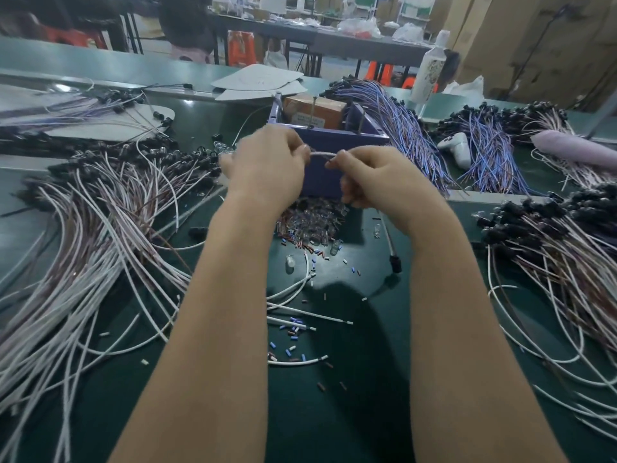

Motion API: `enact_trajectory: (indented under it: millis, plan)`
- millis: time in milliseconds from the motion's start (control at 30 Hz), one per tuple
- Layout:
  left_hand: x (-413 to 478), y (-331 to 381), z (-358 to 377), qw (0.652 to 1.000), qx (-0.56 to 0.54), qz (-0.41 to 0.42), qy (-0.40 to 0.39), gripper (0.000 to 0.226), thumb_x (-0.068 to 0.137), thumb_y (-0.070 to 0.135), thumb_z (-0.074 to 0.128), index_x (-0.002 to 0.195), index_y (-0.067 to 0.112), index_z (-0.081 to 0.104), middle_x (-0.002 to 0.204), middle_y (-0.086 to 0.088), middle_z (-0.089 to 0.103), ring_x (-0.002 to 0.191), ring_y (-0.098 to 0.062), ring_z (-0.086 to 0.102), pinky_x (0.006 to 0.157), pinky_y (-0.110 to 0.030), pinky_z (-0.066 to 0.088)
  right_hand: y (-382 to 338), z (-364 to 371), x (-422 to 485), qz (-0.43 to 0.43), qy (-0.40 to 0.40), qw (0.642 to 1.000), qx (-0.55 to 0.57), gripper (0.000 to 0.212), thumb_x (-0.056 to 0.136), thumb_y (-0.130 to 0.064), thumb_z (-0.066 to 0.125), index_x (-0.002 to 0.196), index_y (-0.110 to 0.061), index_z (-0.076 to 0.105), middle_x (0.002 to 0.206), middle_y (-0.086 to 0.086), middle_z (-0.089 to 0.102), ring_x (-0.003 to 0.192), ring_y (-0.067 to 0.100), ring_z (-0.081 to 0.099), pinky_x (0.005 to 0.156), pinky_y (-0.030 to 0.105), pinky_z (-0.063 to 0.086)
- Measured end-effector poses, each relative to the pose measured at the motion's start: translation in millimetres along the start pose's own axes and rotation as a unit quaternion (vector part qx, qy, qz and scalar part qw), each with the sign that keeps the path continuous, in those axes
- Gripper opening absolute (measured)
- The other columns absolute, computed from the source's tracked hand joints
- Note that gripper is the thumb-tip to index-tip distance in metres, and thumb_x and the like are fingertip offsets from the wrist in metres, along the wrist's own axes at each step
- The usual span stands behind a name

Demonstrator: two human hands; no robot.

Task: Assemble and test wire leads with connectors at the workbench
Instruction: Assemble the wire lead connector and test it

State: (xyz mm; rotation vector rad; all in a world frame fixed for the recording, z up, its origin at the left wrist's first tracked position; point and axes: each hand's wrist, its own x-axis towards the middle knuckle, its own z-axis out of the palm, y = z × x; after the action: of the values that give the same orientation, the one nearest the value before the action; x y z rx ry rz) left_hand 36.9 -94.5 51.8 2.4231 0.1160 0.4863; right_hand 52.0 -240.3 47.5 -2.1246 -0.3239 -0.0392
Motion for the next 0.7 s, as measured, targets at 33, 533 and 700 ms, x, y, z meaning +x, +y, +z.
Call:
enact_trajectory:
  millis: [33,533,700]
  plan:
    - [0.2,2.6,2.8,0.998,0.03,-0.011,0.053,0.016,0.096,0.033,0.052,0.1,0.027,0.067,0.109,-0.004,0.059,0.11,-0.026,0.048,0.094,-0.04,0.033,-0.9,3.4,1.4,-0.008,-0.006,1.0,0.019,0.027,0.101,-0.022,0.044,0.091,-0.013,0.067,0.056,-0.004,0.051,0.046,0.008,0.048,0.048,0.018,0.041]
    - [10.2,-9.9,11.0,0.656,-0.717,-0.237,0.017,0.024,0.105,0.015,0.027,0.09,0.01,0.045,0.077,-0.004,0.063,0.036,-0.002,0.032,0.038,-0.014,0.027,13.7,9.5,6.5,0.126,-0.134,0.96,0.213,0.035,0.101,-0.019,0.041,0.076,-0.006,0.062,0.045,-0.007,0.028,0.036,0.005,0.021,0.036,0.016,0.014]
    - [5.5,-11.3,12.7,0.761,-0.606,-0.214,0.091,0.035,0.105,0.023,0.028,0.082,0.014,0.052,0.053,0.006,0.039,0.036,-0.003,0.027,0.038,-0.016,0.022,15.0,20.6,10.4,0.172,-0.068,0.95,0.251,0.034,0.101,-0.018,0.044,0.077,-0.005,0.065,0.054,-0.002,0.041,0.042,0.008,0.041,0.039,0.016,0.038]
